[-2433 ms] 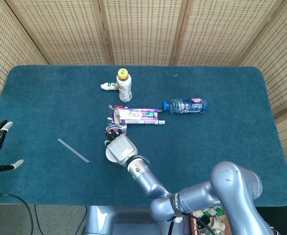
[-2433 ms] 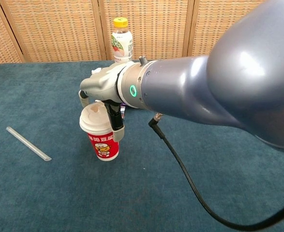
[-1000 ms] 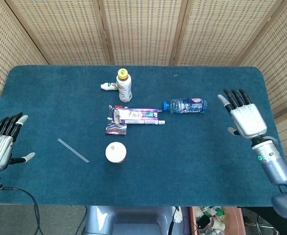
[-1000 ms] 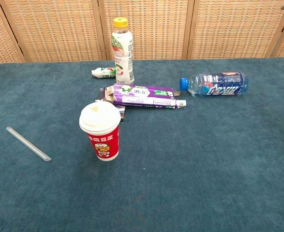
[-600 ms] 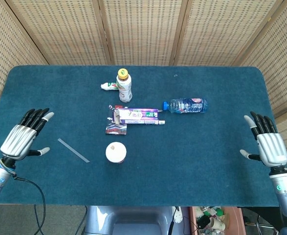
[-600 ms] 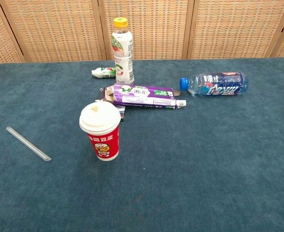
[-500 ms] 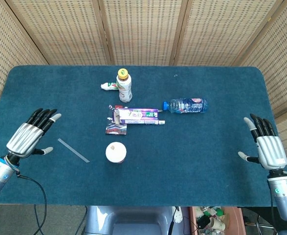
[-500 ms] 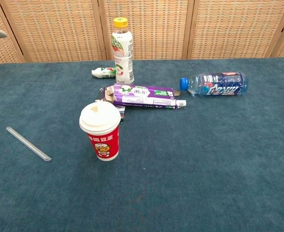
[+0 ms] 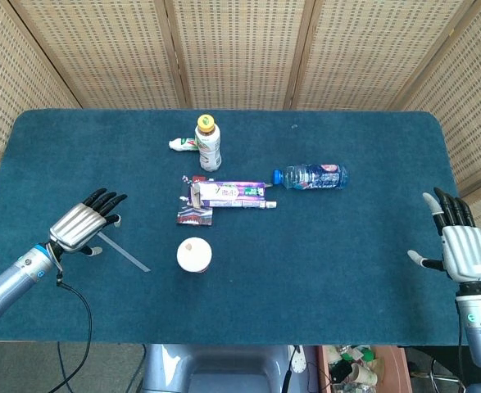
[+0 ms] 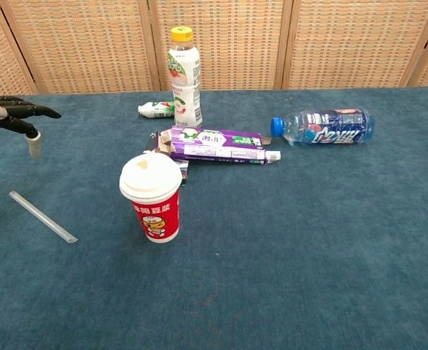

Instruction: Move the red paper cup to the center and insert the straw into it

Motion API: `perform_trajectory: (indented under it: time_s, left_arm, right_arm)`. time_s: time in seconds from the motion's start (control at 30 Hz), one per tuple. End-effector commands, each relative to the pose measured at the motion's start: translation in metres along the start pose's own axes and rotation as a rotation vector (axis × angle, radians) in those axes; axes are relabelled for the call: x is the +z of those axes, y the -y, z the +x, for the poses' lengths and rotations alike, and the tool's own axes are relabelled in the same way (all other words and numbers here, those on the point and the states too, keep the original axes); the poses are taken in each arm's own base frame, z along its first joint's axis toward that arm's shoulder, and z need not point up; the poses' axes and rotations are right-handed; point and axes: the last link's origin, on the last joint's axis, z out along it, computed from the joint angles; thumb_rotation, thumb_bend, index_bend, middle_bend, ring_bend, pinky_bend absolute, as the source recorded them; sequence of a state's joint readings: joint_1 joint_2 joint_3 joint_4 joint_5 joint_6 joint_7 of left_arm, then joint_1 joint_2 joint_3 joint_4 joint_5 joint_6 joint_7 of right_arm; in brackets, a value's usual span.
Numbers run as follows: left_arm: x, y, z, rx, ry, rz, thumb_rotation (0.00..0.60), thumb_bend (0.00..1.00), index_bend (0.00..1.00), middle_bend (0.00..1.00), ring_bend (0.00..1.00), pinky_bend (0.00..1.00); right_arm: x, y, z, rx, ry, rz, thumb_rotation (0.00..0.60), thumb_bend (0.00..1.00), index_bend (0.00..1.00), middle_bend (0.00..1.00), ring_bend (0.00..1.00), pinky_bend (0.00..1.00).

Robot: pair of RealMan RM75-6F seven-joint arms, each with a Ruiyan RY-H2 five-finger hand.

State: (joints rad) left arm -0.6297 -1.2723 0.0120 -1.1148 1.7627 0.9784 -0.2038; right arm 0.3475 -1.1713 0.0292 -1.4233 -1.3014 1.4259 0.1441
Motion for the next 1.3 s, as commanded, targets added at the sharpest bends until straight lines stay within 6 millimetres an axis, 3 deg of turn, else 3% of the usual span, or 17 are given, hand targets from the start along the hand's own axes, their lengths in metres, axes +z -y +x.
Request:
perform_trajectory:
  time_s: [0.03, 0.17, 0.53, 1.3]
  left_arm:
    - [0.008, 0.002, -0.021, -0.035, 0.011, 0.007, 0.600, 0.19, 0.42, 0.00, 0.00, 0.00]
    - [0.010, 0.010, -0.032, -0.045, 0.027, 0.015, 0.600, 0.26, 0.44, 0.00, 0.00, 0.00]
    - [0.018, 0.018, -0.044, -0.047, 0.036, 0.021, 0.600, 0.27, 0.49, 0.00, 0.00, 0.00]
    - [0.027, 0.012, -0.063, -0.049, 0.094, 0.023, 0.600, 0.34, 0.50, 0.00, 0.00, 0.00]
  right_arm:
    - [0.001, -0.001, 0.000, 0.002, 0.000, -0.006, 0.600, 0.00, 0.00, 0.00, 0.00, 0.00]
    - [0.002, -0.002, -0.002, 0.000, 0.005, -0.023, 0.600, 0.00, 0.00, 0.00, 0.00, 0.00]
    - [0.002, 0.000, -0.004, -0.005, 0.012, -0.028, 0.600, 0.00, 0.00, 0.00, 0.00, 0.00]
    - [0.003, -0.001, -0.007, -0.005, 0.023, -0.032, 0.600, 0.00, 0.00, 0.00, 0.00, 0.00]
